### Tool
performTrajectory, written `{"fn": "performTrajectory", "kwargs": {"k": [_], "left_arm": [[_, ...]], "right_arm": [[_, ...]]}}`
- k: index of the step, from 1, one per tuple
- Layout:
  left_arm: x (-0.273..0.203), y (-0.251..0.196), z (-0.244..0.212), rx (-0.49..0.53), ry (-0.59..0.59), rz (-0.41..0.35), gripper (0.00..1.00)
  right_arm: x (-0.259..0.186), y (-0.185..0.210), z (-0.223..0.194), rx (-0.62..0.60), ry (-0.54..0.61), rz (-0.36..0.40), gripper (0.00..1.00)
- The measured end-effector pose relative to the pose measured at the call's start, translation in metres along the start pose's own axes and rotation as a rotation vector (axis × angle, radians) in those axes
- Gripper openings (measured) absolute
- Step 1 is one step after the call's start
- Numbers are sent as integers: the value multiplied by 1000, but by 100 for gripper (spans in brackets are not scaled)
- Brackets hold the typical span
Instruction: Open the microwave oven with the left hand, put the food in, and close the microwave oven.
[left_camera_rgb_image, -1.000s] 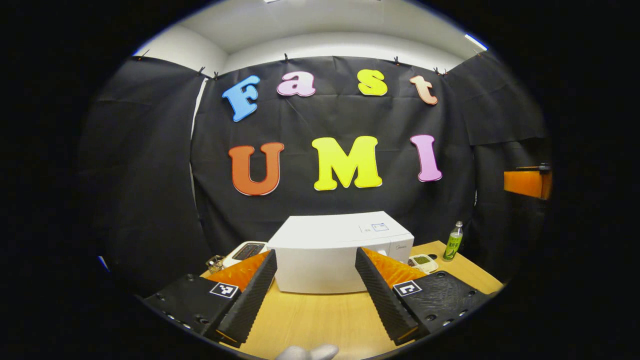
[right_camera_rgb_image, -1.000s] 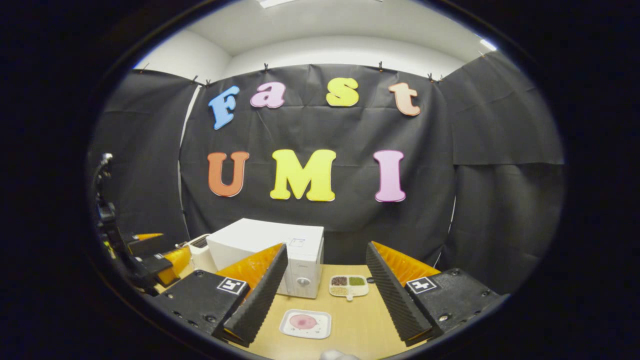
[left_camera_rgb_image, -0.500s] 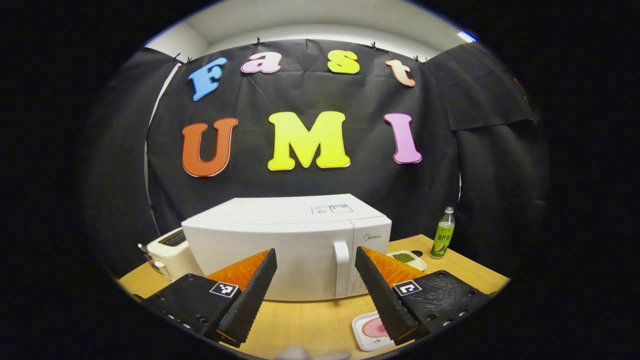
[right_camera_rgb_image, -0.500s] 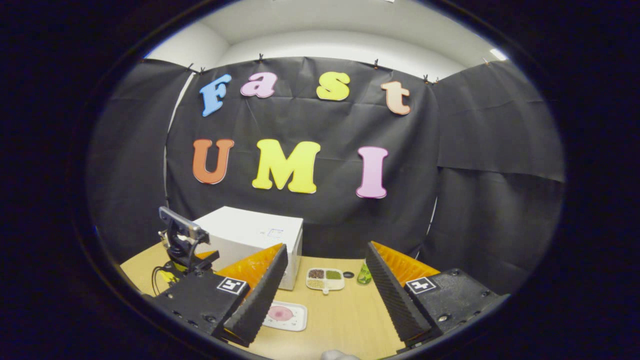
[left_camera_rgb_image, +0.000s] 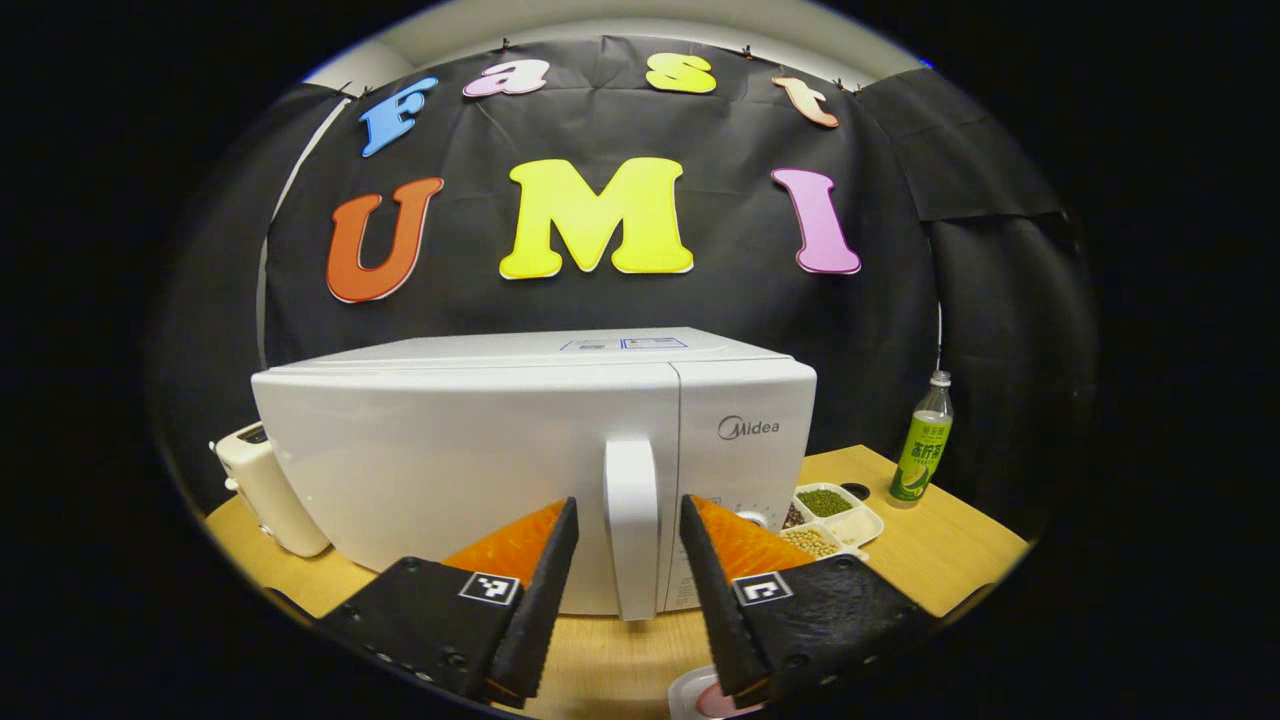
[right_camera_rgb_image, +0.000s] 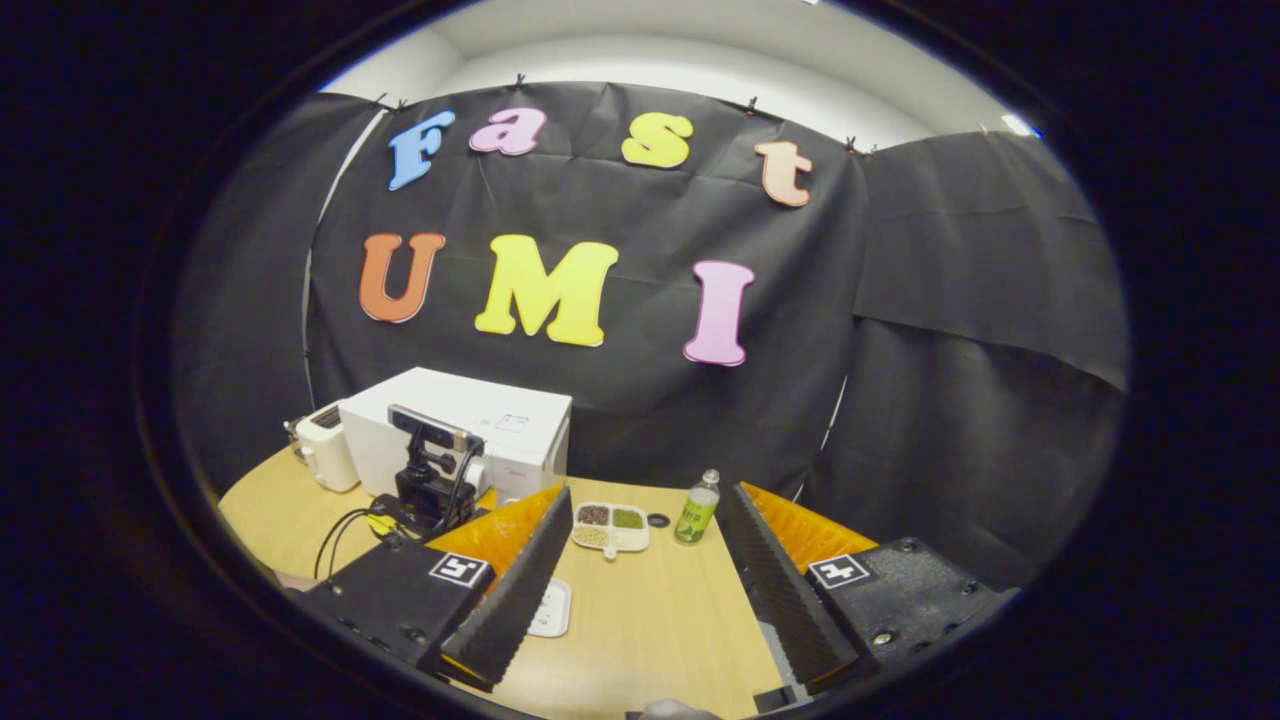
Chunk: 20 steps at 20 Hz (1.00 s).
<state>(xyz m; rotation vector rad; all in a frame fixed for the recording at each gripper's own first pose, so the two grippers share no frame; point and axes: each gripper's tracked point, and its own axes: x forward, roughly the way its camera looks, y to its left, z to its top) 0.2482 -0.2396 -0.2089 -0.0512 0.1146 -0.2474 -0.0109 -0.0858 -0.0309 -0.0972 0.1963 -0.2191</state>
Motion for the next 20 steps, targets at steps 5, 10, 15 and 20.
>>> {"fn": "performTrajectory", "kwargs": {"k": [5,10,15,20], "left_arm": [[-3,-3,1,-23,-15,-50,10],[-2,-4,1,-39,-12,-58,4],[-26,-4,-4,-66,-9,-73,1],[-100,17,-17,-37,-20,-95,5]], "right_arm": [[9,0,-6,16,20,31,100],[14,7,-7,18,28,97,100],[13,14,-1,15,4,169,100],[11,34,4,-2,-32,274,100]]}}
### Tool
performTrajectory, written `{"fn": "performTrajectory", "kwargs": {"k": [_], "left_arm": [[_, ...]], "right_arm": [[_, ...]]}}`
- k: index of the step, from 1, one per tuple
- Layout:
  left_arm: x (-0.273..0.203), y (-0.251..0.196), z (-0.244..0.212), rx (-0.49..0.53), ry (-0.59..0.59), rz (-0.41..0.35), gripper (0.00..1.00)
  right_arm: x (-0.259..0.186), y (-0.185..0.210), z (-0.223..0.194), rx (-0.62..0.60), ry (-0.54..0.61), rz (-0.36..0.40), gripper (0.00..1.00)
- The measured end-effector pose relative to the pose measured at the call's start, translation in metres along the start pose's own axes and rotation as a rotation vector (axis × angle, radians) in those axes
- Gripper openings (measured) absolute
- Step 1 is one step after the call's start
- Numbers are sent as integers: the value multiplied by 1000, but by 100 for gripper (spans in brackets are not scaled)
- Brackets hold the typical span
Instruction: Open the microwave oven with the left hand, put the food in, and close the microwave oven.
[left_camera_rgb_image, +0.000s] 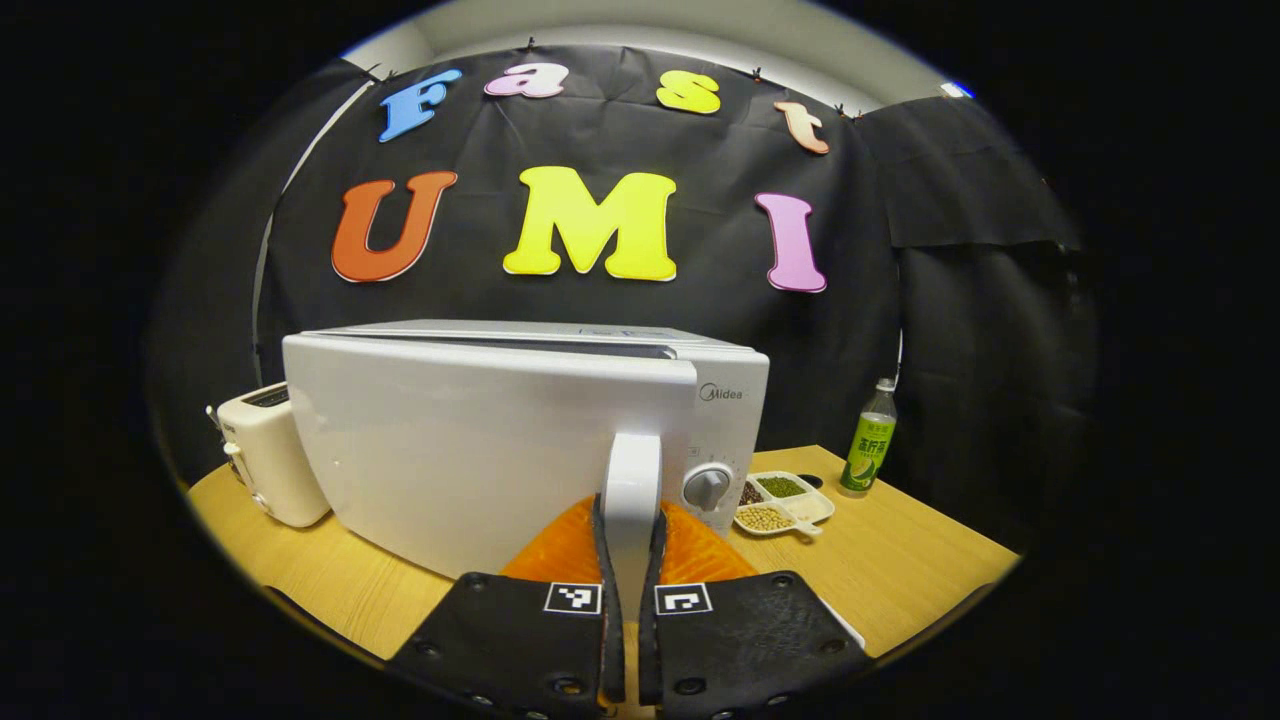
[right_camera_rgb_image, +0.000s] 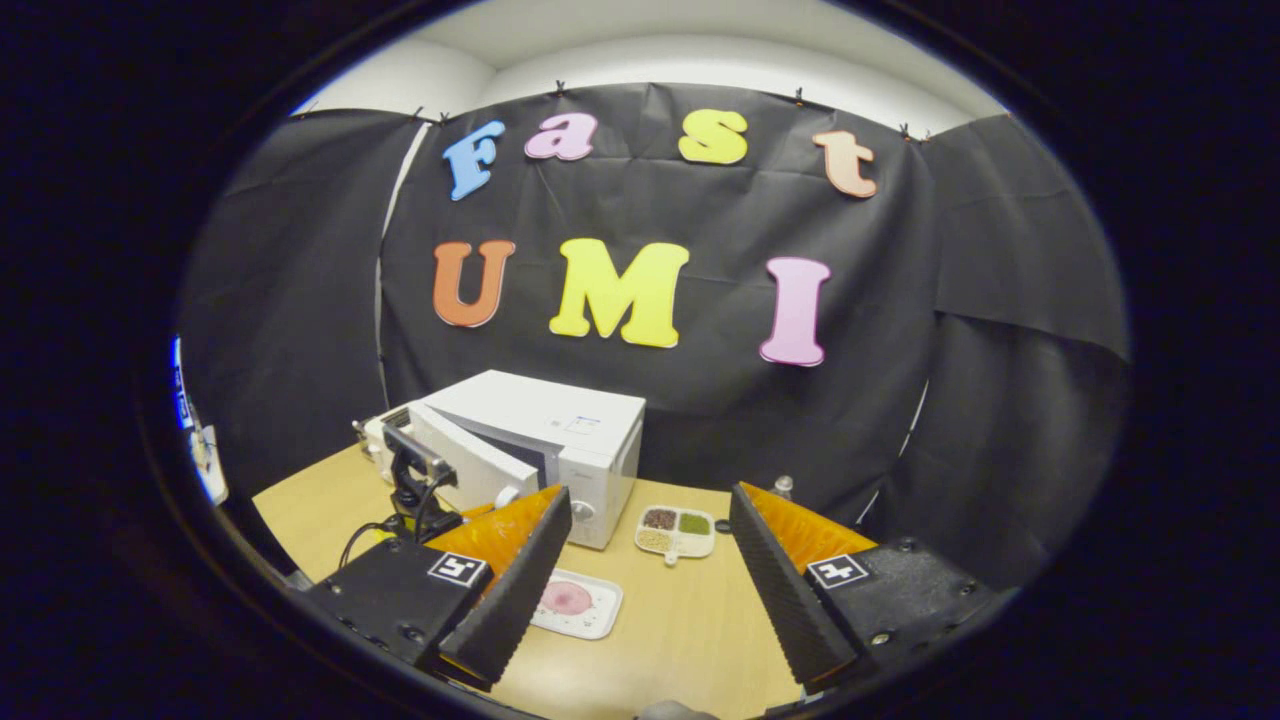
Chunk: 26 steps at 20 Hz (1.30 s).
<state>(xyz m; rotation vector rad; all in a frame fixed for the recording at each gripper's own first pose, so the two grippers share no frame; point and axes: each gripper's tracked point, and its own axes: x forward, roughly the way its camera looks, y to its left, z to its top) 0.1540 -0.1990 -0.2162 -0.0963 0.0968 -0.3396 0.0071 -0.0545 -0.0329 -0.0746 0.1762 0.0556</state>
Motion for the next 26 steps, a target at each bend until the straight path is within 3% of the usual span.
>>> {"fn": "performTrajectory", "kwargs": {"k": [1,4,6,7,8,10,13,20,26], "left_arm": [[-21,8,-1,12,1,11,15],[-68,47,-10,34,47,104,27],[-95,65,-10,26,66,144,58],[-105,76,-7,34,65,168,65],[-114,87,-5,42,70,190,62],[-130,99,-5,51,95,210,96],[-153,119,-5,82,105,248,98],[-207,181,-14,50,133,338,97],[-251,241,-17,9,141,420,97]], "right_arm": [[-1,7,1,-2,-10,22,100],[-7,29,4,-20,-38,90,97],[-9,41,7,-14,-56,128,100],[-11,47,6,-9,-59,142,97],[-13,54,5,-1,-59,160,100],[-15,66,5,2,-61,189,97],[-15,77,4,3,-60,207,97],[-11,111,-1,22,-40,233,100],[0,133,-12,34,-10,209,96]]}}
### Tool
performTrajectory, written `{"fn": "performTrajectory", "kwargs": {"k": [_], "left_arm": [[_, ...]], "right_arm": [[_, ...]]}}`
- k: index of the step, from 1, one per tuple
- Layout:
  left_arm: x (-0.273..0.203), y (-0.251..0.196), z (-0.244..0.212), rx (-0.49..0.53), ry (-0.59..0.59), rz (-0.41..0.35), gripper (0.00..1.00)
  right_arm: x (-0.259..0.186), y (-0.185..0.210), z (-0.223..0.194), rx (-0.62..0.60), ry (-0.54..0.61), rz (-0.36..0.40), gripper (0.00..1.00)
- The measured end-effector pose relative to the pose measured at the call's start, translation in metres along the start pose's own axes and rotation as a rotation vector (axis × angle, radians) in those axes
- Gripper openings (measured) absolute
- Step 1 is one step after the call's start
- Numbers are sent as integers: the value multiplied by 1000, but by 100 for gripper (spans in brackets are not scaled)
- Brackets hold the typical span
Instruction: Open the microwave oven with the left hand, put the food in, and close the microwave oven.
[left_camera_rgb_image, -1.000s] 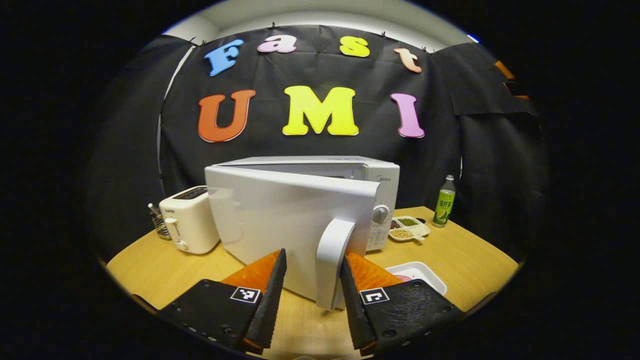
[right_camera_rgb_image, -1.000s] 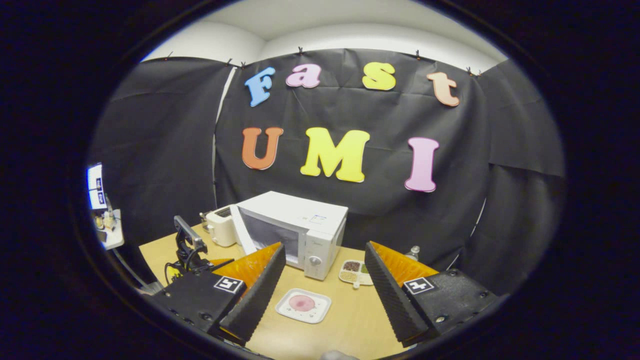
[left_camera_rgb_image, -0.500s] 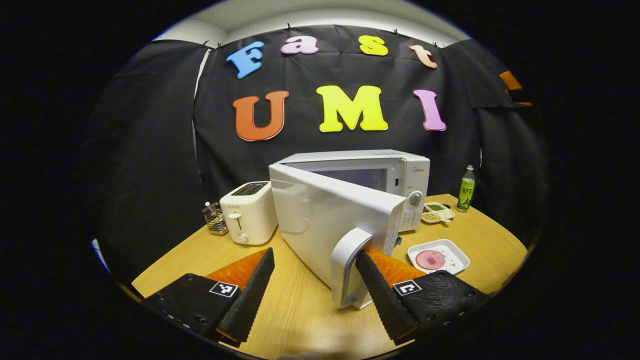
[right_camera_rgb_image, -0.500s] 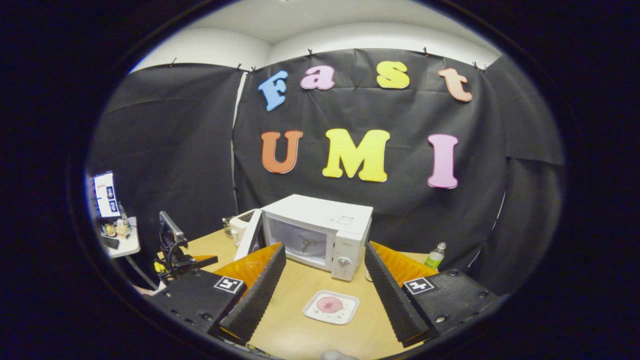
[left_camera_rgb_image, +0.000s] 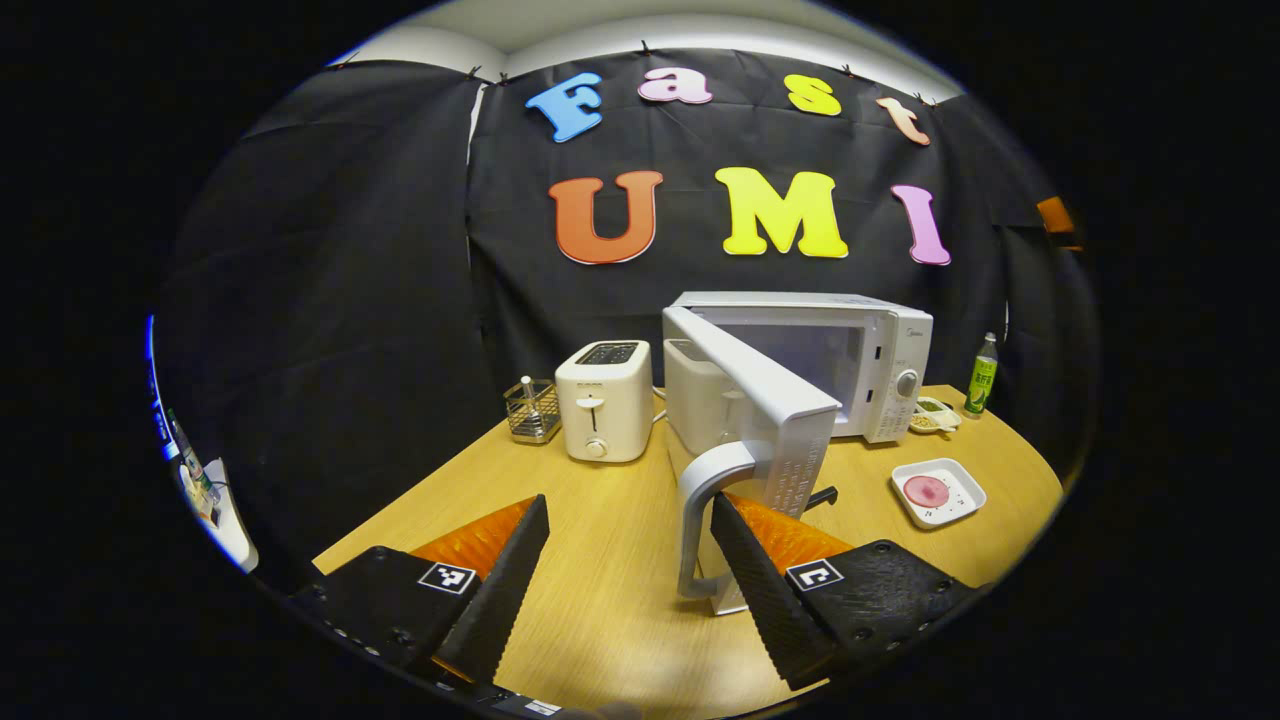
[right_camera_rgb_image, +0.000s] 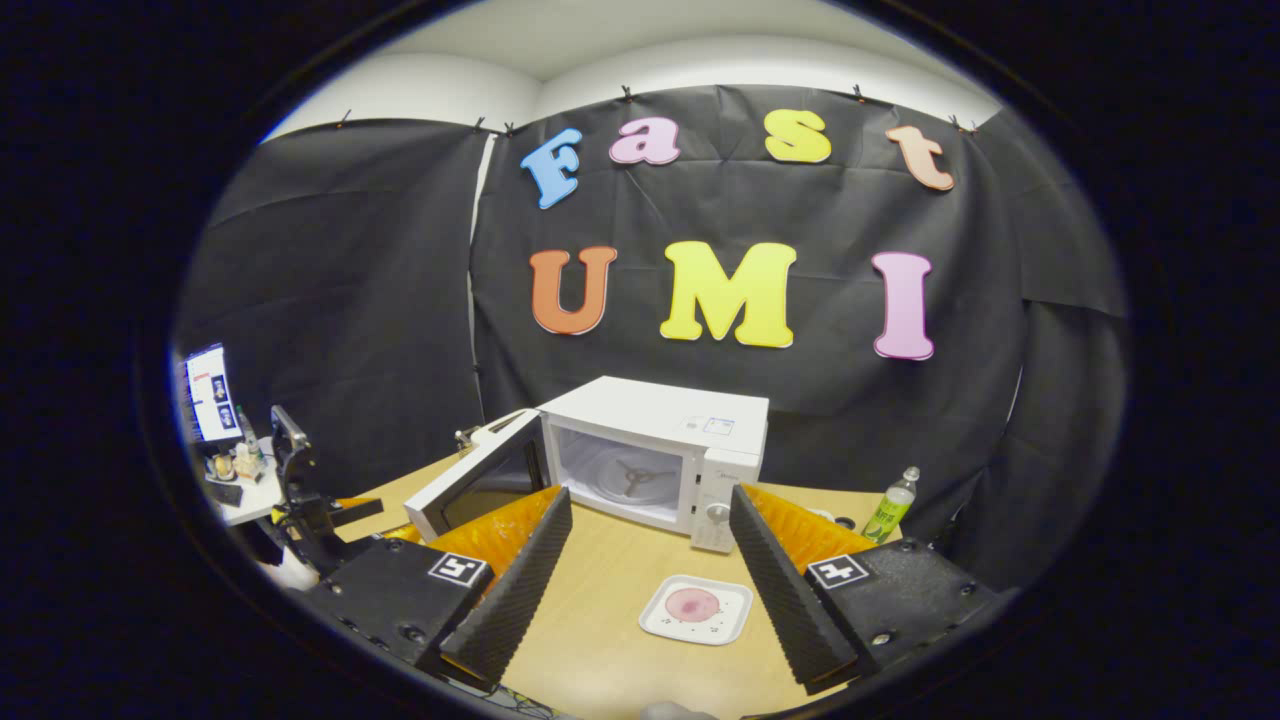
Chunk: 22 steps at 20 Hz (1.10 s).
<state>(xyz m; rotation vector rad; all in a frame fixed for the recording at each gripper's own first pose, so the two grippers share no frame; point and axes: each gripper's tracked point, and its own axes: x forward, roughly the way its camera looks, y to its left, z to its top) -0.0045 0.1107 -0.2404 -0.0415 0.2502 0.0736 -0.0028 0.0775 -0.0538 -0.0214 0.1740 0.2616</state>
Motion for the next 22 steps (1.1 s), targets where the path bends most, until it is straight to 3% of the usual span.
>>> {"fn": "performTrajectory", "kwargs": {"k": [7,10,14,21,22], "left_arm": [[-32,49,26,28,-40,20,96],[-56,37,54,42,-90,-1,97],[-80,-5,90,31,-155,-66,97],[-101,-67,142,-8,-217,-131,96],[-102,-75,147,-6,-220,-143,96]], "right_arm": [[31,-13,-28,42,30,-79,100],[54,-38,-56,72,89,-101,96],[85,-81,-115,81,213,-147,100],[137,-121,-258,215,520,-139,80],[143,-123,-269,242,559,-134,63]]}}
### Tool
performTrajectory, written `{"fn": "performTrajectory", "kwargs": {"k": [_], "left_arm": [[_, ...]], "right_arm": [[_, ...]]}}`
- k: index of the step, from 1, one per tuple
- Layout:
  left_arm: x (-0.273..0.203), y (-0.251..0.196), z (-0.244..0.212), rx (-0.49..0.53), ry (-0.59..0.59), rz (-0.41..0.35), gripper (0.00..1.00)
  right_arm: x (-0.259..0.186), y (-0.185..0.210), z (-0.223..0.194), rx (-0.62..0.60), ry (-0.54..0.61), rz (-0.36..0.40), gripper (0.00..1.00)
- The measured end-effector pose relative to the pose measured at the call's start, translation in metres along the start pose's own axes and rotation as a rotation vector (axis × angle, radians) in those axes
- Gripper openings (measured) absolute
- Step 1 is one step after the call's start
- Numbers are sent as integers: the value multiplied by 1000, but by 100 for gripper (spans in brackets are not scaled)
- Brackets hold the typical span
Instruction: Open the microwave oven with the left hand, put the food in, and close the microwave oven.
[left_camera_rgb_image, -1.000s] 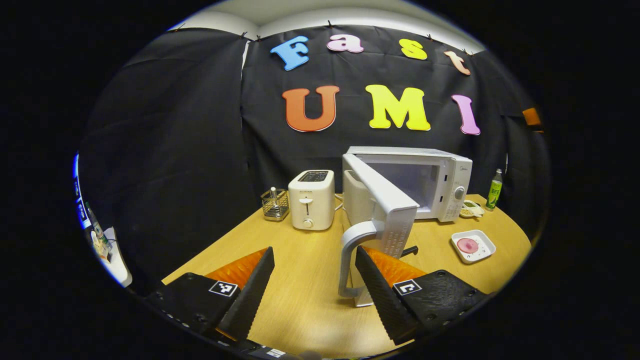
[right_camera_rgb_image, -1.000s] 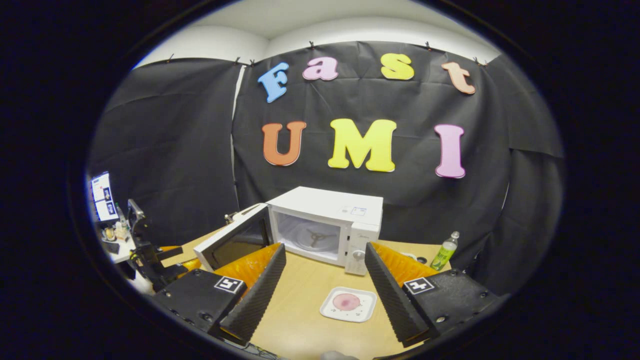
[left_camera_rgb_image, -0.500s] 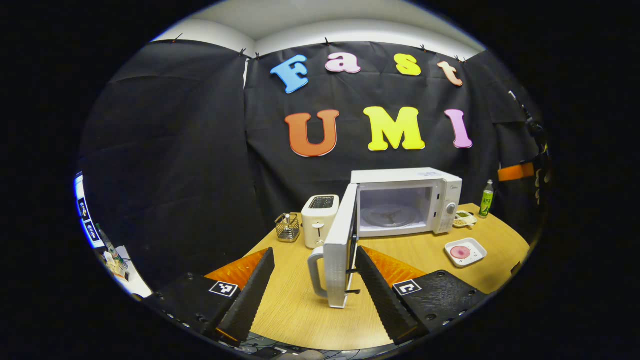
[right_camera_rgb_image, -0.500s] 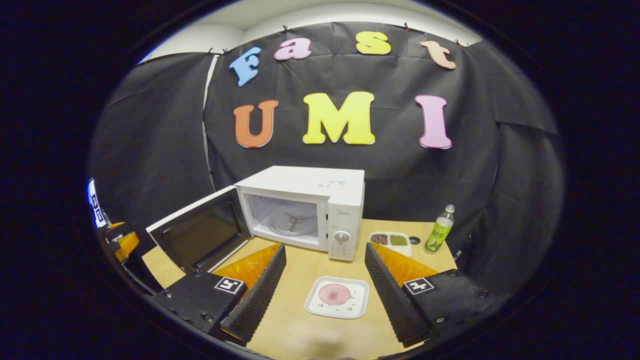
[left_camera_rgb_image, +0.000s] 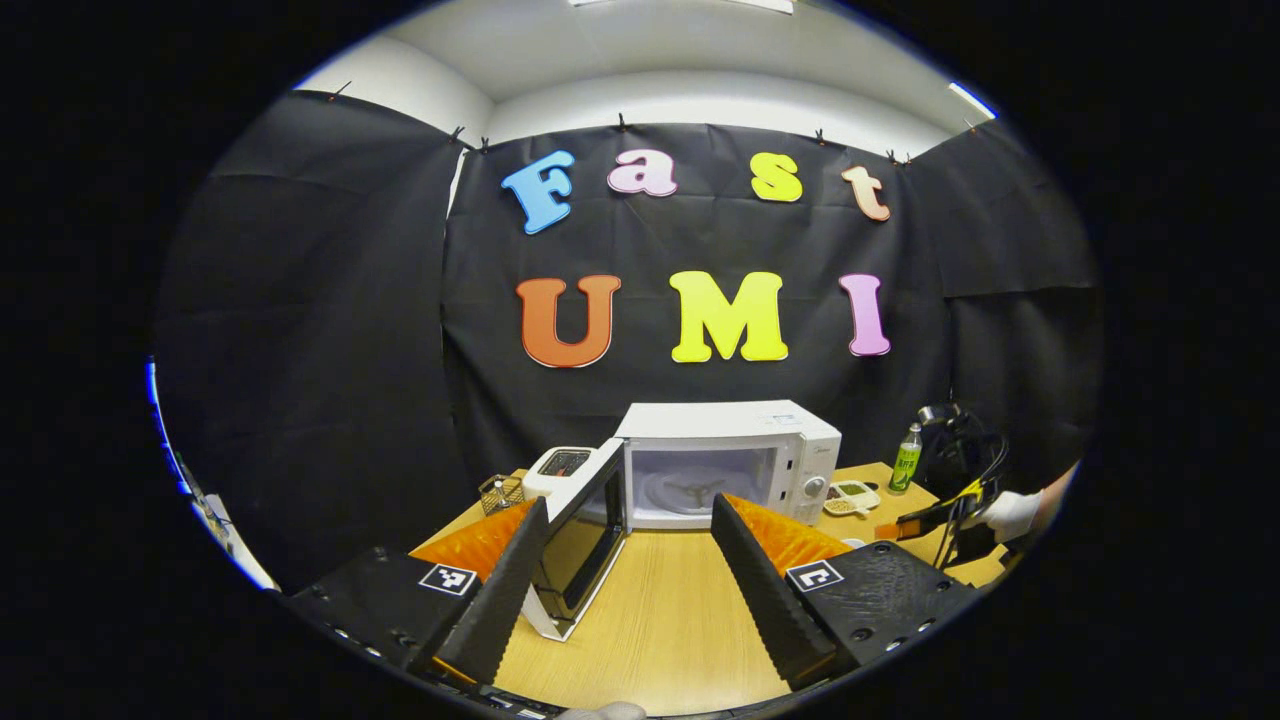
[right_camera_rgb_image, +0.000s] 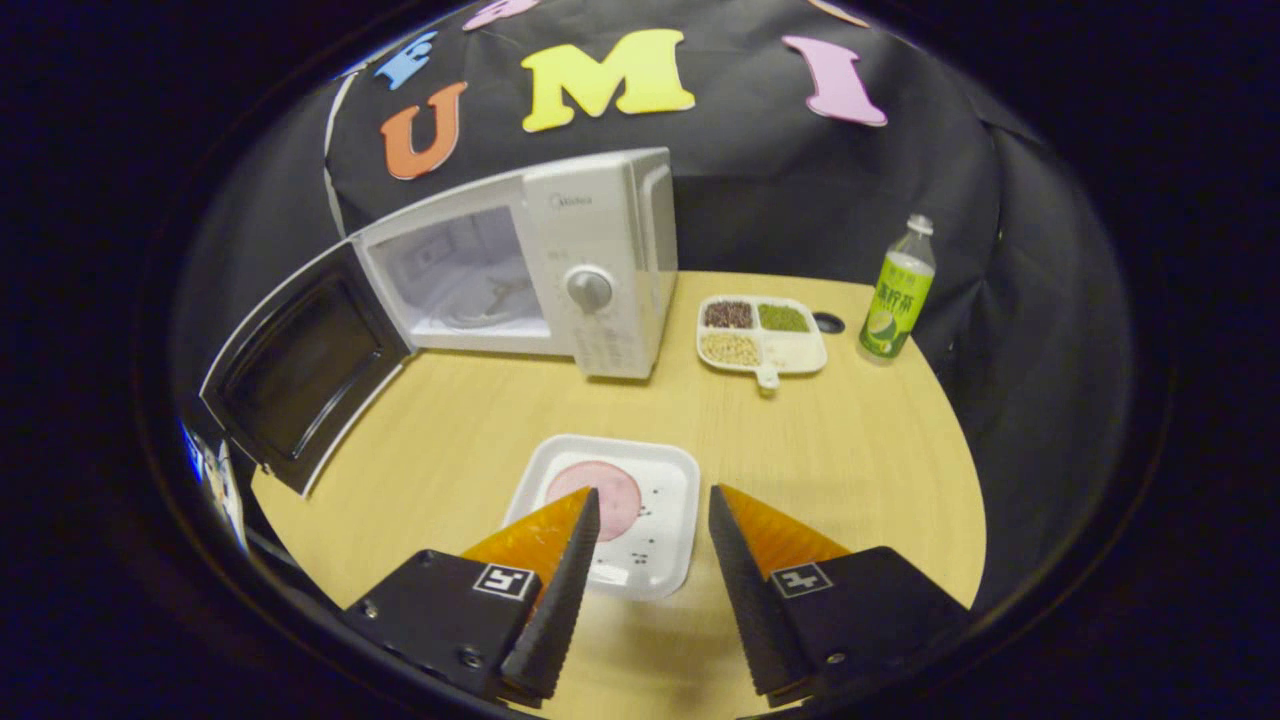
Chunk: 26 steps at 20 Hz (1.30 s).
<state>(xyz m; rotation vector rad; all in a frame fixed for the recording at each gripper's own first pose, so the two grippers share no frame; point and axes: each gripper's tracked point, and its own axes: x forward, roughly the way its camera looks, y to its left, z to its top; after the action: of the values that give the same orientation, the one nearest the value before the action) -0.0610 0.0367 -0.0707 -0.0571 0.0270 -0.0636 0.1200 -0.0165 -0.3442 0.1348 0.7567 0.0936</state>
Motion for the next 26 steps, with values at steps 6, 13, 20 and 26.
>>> {"fn": "performTrajectory", "kwargs": {"k": [6,13,20,26], "left_arm": [[-8,-6,15,29,-3,41,96],[-11,-8,15,11,-4,70,96],[-14,3,13,-21,-25,90,96],[-18,10,5,-21,-21,97,96]], "right_arm": [[56,-18,-36,78,159,23,36],[64,-18,-44,72,273,15,19],[61,-12,-45,109,368,35,4],[55,0,-42,141,364,73,4]]}}
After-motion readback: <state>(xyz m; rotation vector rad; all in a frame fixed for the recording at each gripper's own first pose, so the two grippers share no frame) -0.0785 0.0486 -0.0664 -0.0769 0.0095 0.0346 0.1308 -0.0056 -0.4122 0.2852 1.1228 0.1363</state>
